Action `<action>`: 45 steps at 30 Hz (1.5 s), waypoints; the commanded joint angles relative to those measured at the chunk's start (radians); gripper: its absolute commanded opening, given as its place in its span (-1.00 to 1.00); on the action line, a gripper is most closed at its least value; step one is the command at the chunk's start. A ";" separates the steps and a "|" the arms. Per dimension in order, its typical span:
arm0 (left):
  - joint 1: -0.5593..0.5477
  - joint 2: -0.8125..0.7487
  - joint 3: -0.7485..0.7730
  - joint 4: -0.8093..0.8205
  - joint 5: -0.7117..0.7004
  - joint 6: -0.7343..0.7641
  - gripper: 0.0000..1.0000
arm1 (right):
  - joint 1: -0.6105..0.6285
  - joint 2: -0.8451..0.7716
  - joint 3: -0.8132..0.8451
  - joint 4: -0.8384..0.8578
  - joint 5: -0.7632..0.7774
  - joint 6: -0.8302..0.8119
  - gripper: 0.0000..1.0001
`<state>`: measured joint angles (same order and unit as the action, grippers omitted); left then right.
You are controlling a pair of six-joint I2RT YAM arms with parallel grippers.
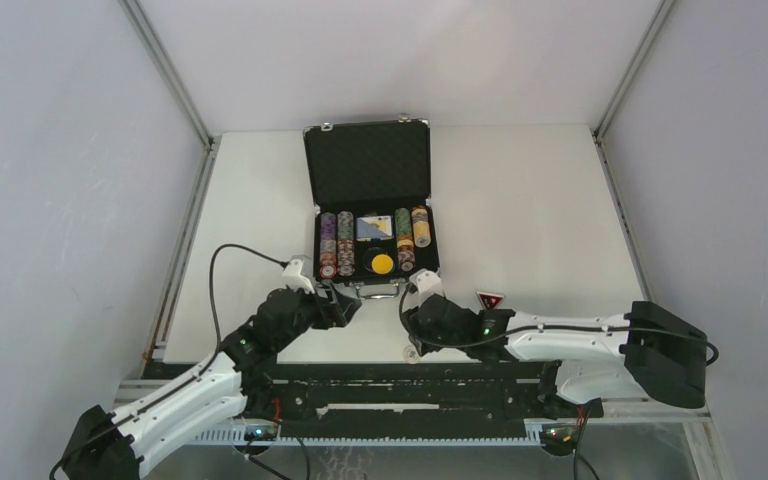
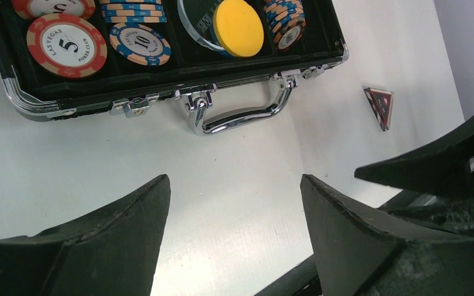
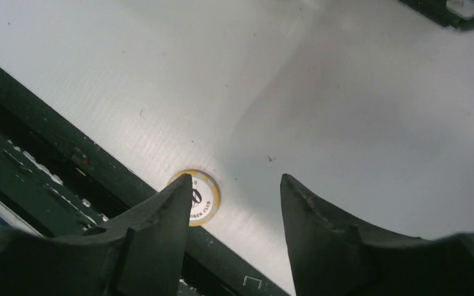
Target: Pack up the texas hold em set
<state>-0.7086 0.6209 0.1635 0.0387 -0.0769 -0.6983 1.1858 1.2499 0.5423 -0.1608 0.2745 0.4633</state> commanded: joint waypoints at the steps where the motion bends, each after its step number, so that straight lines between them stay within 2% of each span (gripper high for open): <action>1: -0.003 -0.019 0.025 0.042 -0.014 0.020 0.64 | 0.006 -0.009 0.048 -0.014 -0.040 -0.156 0.40; 3: -0.004 -0.021 0.016 0.046 -0.016 0.020 0.64 | 0.016 0.000 0.049 -0.013 -0.076 -0.198 0.58; 7: -0.003 -0.035 -0.001 0.045 -0.028 0.020 0.64 | 0.046 0.024 0.059 -0.017 -0.108 -0.259 0.70; 20: -0.003 -0.047 -0.012 0.042 -0.045 0.020 0.64 | 0.096 0.136 0.116 -0.037 -0.151 -0.313 0.75; 25: -0.003 -0.049 -0.012 0.040 -0.044 0.020 0.64 | 0.106 0.174 0.133 -0.046 -0.148 -0.313 0.62; 45: -0.003 -0.040 -0.010 0.046 -0.037 0.020 0.64 | 0.135 0.206 0.136 -0.075 -0.082 -0.269 0.32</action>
<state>-0.7086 0.5827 0.1608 0.0425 -0.1032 -0.6983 1.3060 1.4364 0.6460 -0.2359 0.1677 0.1661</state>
